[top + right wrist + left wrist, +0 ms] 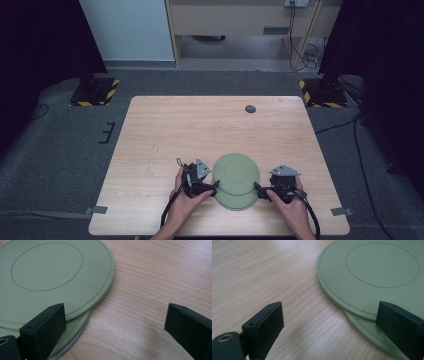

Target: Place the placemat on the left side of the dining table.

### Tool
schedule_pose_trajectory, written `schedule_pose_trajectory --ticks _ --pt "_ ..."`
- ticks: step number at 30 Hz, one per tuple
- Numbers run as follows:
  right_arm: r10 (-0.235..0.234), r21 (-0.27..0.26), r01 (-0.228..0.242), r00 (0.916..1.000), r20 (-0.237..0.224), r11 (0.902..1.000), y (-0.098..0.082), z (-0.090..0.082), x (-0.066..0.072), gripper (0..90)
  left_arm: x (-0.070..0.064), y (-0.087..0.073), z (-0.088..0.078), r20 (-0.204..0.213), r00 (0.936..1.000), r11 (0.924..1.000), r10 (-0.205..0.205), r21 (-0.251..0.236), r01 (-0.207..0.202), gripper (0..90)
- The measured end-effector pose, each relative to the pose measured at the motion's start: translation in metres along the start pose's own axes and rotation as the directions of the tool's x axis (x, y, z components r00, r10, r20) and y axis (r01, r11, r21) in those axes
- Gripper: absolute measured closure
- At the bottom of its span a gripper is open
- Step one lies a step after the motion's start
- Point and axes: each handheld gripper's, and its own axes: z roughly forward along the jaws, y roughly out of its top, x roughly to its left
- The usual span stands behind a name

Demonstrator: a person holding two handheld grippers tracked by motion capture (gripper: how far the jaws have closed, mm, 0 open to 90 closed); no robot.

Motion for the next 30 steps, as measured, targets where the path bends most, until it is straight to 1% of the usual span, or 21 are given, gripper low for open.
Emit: schedule_pose_trajectory --ticks 1,3,5,13,21,30 --pt "0.002 -0.003 -0.002 1.0 0.008 1.0 0.0004 0.0004 0.0001 3.7 0.0 0.0 0.0004 0.0 1.0 1.0 -0.002 -0.002 0.002 6.9" --pt "0.006 -0.007 -0.006 0.9999 0.014 1.0 0.0007 0.0011 0.0001 3.7 0.0004 0.0001 0.0008 0.001 0.9999 0.9999 -0.011 -0.003 0.011 7.2" --pt "0.008 -0.007 -0.007 0.9998 0.016 0.9999 0.0011 0.0016 -0.0002 3.7 0.0002 0.0001 0.0008 -0.002 0.9999 0.9999 -0.012 -0.004 0.012 7.5" --pt "0.001 -0.006 -0.001 1.0 0.007 1.0 0.0005 0.0004 0.0015 5.4 -0.0004 0.0003 0.0004 0.002 0.9999 0.9999 -0.012 -0.008 0.012 8.2" --pt "0.004 -0.008 -0.004 0.9999 0.011 1.0 0.001 0.0012 0.0007 4.5 -0.0002 0.0004 0.0011 0.0 0.9998 0.9998 -0.018 -0.008 0.018 7.7" --pt "0.008 -0.013 -0.008 0.9998 0.016 0.9999 0.0014 0.0022 0.0005 4.2 -0.0003 0.0005 0.0011 0.0 0.9999 0.9999 -0.013 -0.009 0.013 8.0"
